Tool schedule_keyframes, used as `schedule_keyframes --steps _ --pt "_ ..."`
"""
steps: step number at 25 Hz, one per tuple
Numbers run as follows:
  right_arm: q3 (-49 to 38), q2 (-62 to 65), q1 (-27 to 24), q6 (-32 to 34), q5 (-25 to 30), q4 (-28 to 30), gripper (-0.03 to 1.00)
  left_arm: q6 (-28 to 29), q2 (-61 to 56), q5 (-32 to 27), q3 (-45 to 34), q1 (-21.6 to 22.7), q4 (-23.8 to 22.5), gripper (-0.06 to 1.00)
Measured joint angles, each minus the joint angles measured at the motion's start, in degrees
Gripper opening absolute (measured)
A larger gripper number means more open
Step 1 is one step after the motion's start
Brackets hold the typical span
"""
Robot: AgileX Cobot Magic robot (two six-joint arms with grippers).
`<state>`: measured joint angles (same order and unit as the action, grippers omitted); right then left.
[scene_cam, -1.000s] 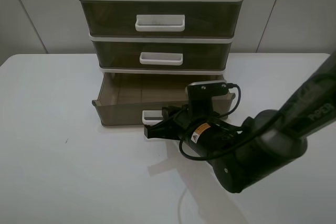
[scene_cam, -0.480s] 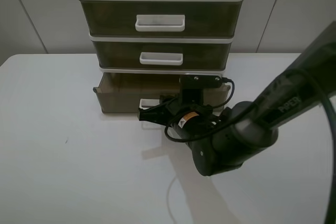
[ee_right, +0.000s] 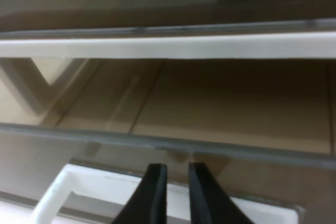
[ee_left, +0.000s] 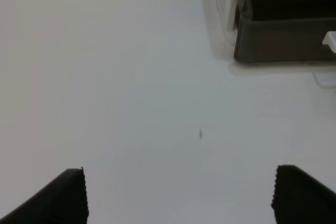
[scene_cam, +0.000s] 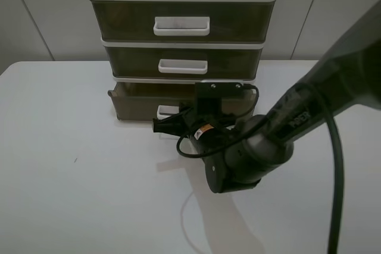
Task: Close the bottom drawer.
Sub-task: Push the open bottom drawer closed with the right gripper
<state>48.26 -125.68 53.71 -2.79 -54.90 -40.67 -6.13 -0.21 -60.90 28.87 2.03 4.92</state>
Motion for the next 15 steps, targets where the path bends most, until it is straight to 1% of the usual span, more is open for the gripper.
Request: schedule_keyframes --steps 7,15 --pt "2.7 -1.9 0.0 -2.3 -1.3 -1.2 0.02 0.0 0.0 0.0 0.0 0.0 0.0 0.72" --pt "5.0 -4.0 0.0 -7.3 -4.2 -3.5 0.02 0.0 0.0 0.0 0.0 0.0 0.0 0.72"
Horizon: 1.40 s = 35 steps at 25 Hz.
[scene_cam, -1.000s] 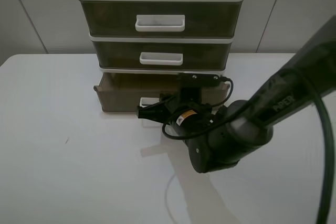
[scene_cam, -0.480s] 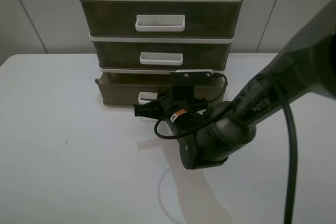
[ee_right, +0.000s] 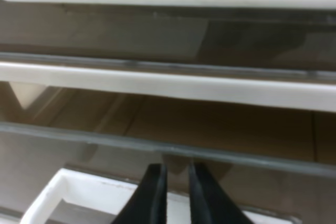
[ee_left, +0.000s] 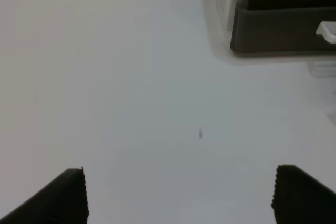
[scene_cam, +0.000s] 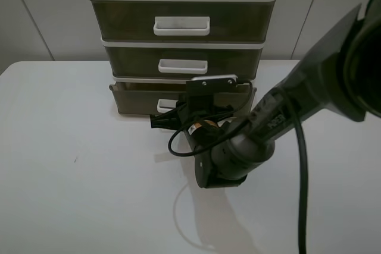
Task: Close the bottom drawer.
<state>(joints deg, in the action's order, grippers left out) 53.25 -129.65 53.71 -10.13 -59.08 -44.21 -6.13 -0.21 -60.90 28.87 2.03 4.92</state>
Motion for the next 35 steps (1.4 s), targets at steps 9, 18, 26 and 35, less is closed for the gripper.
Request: schedule_keyframes --steps 9,18,26,35 --pt "2.4 -0.9 -1.0 -0.5 -0.2 -0.9 0.02 0.0 0.0 0.0 0.0 0.0 0.0 0.72" --pt "3.2 -1.4 -2.0 -0.5 -0.6 -1.5 0.02 0.0 0.0 0.0 0.0 0.0 0.0 0.72" --pt "2.1 1.0 -1.8 -0.5 1.1 -2.0 0.02 0.0 0.0 0.0 0.0 0.0 0.0 0.72" --pt "-6.4 11.6 -1.4 -0.6 10.7 -2.0 0.02 0.0 0.0 0.0 0.0 0.0 0.0 0.72"
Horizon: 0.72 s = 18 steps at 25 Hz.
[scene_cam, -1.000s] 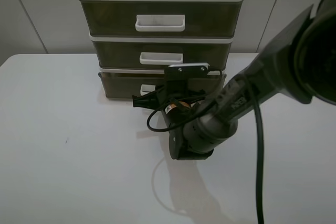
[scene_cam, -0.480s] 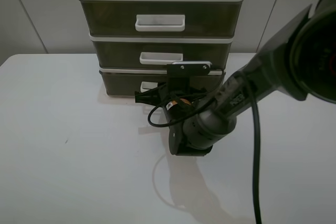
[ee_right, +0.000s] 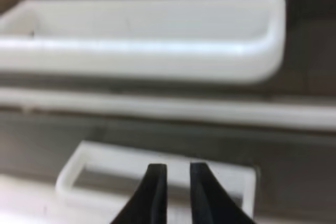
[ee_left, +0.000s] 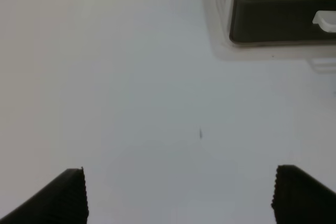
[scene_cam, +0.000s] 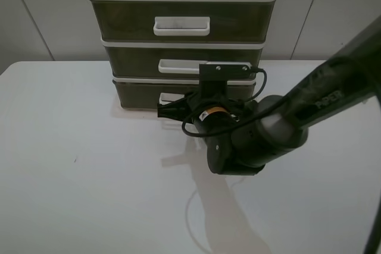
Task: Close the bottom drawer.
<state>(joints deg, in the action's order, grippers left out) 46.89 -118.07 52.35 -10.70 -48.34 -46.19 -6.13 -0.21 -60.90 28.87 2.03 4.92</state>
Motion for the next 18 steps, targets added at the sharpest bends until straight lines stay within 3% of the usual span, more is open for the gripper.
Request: schedule_keyframes --steps 9,12,15,18 --pt "-12.1 16.3 -1.3 0.0 11.9 2.8 0.06 0.0 0.0 0.0 0.0 0.0 0.0 0.72" --pt "-15.8 22.9 -5.5 0.0 18.6 5.2 0.24 0.0 0.0 0.0 0.0 0.0 0.0 0.72" --pt "-17.8 30.3 -12.8 0.0 29.4 7.3 0.53 0.0 0.0 0.0 0.0 0.0 0.0 0.72" --pt "-17.8 37.9 -22.1 1.0 42.9 11.9 0.68 0.0 0.0 0.0 0.0 0.0 0.0 0.72"
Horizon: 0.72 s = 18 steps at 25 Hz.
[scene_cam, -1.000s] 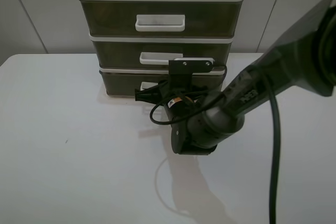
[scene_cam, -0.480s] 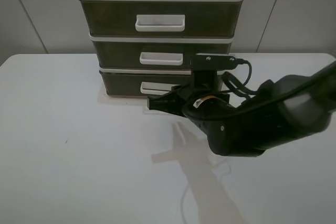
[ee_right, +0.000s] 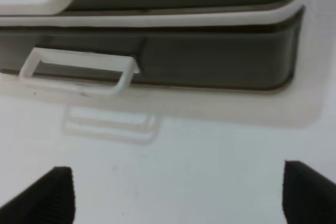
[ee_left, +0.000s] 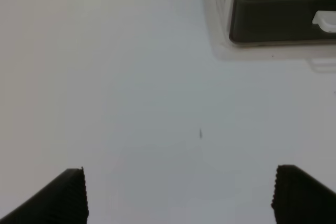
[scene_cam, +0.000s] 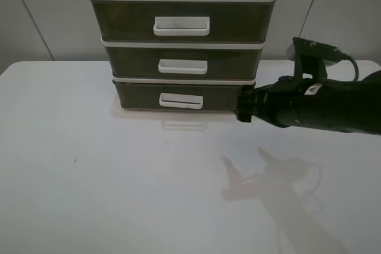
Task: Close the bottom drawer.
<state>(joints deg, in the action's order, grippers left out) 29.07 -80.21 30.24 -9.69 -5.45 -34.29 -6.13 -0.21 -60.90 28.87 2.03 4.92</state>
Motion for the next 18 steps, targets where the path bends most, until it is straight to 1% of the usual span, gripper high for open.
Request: schedule_keyframes --steps 3,6,8,11,14,18 --pt "0.0 8.2 -9.5 3.3 12.1 5.4 0.72 0.0 0.0 0.0 0.0 0.0 0.0 0.72" --pt "0.0 18.5 -18.6 6.2 21.6 11.4 0.73 0.0 0.0 0.0 0.0 0.0 0.0 0.72" --pt "0.0 25.5 -24.4 6.8 27.3 15.5 0.73 0.0 0.0 0.0 0.0 0.0 0.0 0.72" --pt "0.7 37.2 -30.8 7.1 37.5 20.5 0.73 0.0 0.0 0.0 0.0 0.0 0.0 0.72" --pt "3.6 46.6 -33.3 7.1 46.2 24.4 0.73 0.0 0.0 0.0 0.0 0.0 0.0 0.72" --pt "7.7 56.0 -33.6 7.2 53.9 26.8 0.74 0.0 0.0 0.0 0.0 0.0 0.0 0.72"
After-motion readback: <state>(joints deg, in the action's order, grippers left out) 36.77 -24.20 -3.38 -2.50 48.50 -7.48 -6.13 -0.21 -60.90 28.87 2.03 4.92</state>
